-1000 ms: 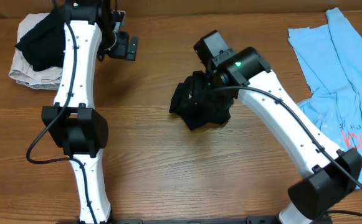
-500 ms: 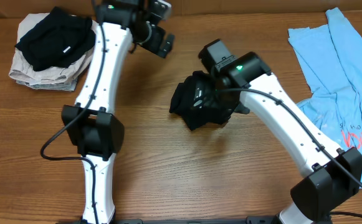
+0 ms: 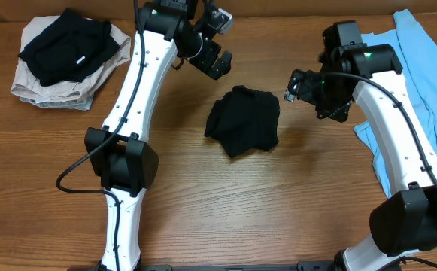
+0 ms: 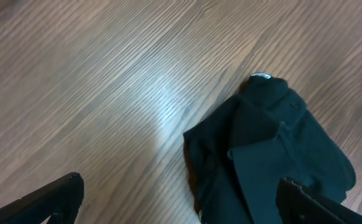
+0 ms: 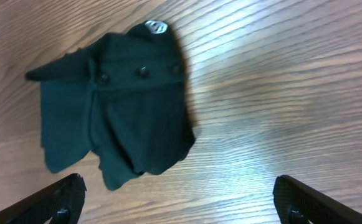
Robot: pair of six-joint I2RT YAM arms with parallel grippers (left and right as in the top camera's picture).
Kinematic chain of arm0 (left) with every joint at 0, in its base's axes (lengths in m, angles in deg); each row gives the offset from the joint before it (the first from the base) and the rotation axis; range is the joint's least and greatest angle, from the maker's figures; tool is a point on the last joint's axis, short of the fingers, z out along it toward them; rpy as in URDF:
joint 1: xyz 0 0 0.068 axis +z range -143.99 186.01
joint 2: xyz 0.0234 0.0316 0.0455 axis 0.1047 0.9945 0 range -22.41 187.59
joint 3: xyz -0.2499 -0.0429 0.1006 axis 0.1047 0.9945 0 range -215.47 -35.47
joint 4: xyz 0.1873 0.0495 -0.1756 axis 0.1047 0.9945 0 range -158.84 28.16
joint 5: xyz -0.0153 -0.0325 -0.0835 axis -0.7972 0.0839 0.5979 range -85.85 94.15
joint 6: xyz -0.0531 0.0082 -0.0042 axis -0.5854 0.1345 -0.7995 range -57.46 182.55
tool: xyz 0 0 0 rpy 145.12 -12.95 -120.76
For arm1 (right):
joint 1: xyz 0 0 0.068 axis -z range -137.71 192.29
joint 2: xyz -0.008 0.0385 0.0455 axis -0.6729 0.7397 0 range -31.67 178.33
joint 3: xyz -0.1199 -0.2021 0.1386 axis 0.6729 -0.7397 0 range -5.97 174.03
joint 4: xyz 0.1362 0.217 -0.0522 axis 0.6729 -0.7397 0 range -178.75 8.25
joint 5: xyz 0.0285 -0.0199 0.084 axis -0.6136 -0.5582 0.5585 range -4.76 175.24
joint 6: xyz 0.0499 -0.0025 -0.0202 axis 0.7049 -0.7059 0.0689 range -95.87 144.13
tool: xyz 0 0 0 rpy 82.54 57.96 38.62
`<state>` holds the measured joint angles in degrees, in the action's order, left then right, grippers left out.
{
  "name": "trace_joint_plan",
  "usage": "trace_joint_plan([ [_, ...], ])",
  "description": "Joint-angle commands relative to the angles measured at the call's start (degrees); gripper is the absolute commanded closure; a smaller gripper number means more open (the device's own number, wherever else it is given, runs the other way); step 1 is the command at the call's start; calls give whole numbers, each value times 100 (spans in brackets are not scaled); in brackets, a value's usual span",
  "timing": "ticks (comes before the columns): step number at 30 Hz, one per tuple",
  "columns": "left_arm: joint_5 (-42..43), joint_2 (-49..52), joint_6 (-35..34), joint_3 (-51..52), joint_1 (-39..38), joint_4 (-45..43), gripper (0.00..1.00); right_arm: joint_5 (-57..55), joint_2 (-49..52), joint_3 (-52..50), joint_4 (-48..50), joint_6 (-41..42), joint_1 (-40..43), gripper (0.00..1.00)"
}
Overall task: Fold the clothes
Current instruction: 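Grasp the folded black shirt bundle with the left gripper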
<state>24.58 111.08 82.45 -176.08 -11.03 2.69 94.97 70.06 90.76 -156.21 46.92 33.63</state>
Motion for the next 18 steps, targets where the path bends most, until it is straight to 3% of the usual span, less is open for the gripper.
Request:
trace_joint_plan([
  [1,393,315,420,-31,-101,68,0,90,-210,-13,55,-225,76,0],
  [9,774,938,654,-28,-249,1062,0,42,-210,-15,17,-339,527,0],
  [18,168,1067,352,0,-249,1663,0,42,-210,-13,52,-444,616,0],
])
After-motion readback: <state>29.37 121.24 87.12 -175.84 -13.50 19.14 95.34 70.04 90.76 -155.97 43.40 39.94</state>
